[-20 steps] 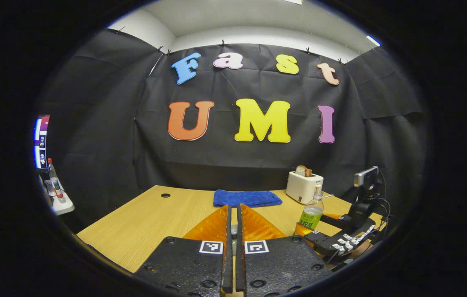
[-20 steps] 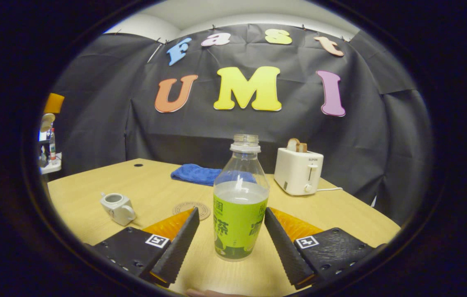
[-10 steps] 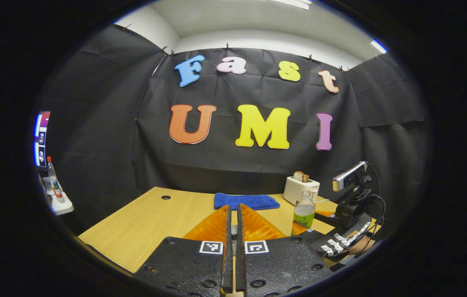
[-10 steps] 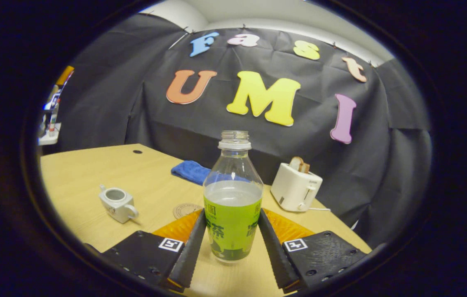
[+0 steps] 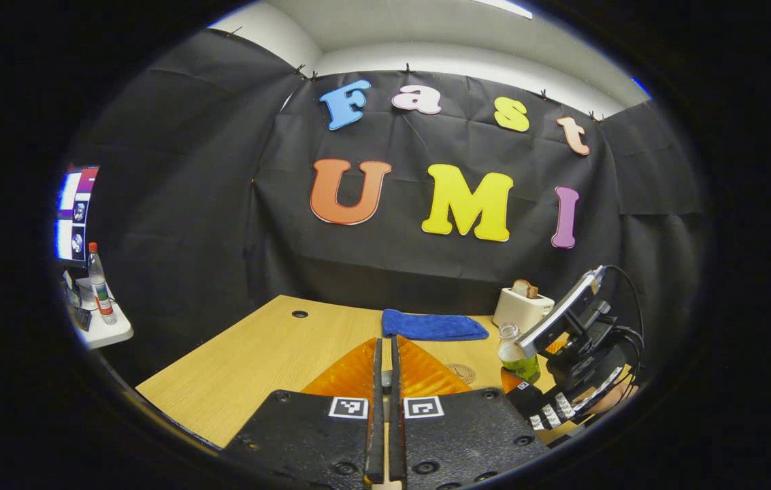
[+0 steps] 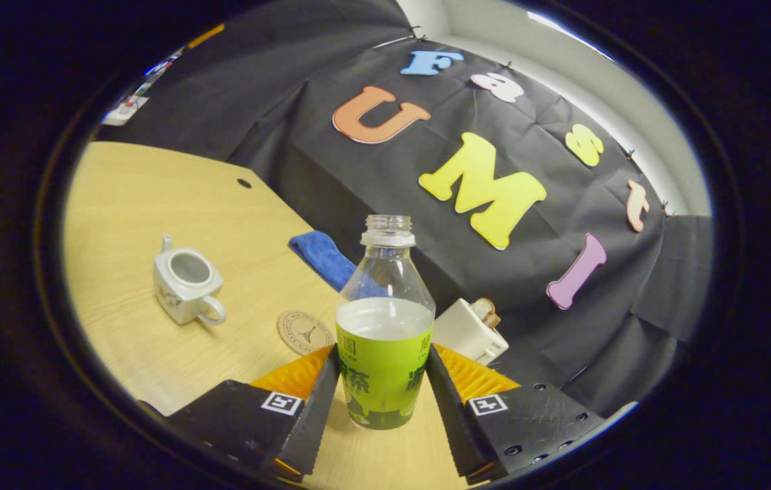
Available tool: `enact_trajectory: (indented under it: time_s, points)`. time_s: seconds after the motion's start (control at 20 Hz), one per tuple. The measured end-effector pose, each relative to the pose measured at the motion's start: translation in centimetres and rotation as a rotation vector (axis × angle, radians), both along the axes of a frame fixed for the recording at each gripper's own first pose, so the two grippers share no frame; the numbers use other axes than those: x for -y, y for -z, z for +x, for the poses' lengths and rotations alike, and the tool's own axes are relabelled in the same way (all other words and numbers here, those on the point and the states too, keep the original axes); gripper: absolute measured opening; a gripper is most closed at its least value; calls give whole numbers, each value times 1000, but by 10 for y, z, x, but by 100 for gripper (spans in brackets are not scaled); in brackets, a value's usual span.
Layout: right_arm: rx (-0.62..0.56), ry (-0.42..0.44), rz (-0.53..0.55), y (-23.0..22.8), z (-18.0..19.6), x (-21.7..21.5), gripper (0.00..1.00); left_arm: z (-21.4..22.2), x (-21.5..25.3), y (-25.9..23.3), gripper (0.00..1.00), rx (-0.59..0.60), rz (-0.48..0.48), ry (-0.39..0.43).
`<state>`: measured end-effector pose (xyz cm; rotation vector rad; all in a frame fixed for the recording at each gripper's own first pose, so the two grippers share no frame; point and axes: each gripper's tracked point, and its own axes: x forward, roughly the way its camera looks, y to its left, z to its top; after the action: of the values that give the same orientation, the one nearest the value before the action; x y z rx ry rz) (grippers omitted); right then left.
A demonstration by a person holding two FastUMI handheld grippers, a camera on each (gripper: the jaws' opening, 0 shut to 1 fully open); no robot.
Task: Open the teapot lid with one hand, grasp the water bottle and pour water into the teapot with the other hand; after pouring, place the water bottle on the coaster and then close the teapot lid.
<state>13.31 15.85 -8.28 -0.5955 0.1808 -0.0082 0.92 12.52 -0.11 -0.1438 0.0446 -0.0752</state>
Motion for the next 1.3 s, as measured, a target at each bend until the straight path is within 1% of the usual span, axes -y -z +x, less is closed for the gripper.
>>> enact_trajectory:
  time_s: [0.05,0.15,0.3,0.35,0.4,0.55,0.7,0.75,0.8,0.85,1.15,1.2,1.3]
  points:
    - [-17,-14,-14,4,1,-6,74,-1,0,0,5,-2,-2,3]
    - [-25,-15,-76,6,4,-12,75,0,-1,-1,5,0,-4,3]
    - [4,-22,-231,4,8,-18,74,0,-7,0,5,-3,4,-6]
    - [18,-28,-266,3,9,-19,75,0,-8,0,5,-4,6,-8]
    - [52,-26,-301,0,7,-19,74,0,-10,1,5,-5,9,-10]
    - [99,-17,-434,-5,12,-18,74,2,-16,4,5,-11,29,-25]
    - [128,-27,-533,-7,13,-19,75,3,-19,6,5,-20,33,-31]
    - [143,-32,-573,-11,13,-21,74,4,-19,7,5,-22,33,-32]
    - [154,-37,-611,-13,13,-24,75,4,-19,7,5,-22,32,-35]
    - [164,-30,-646,-15,14,-25,75,4,-21,7,5,-22,33,-39]
    - [227,-66,-895,-20,14,-48,75,7,-25,13,5,-37,32,-43]
    - [240,-72,-932,-20,14,-52,74,8,-26,13,5,-39,30,-44]
    - [261,-81,-988,-21,17,-62,74,9,-27,15,5,-44,28,-44]
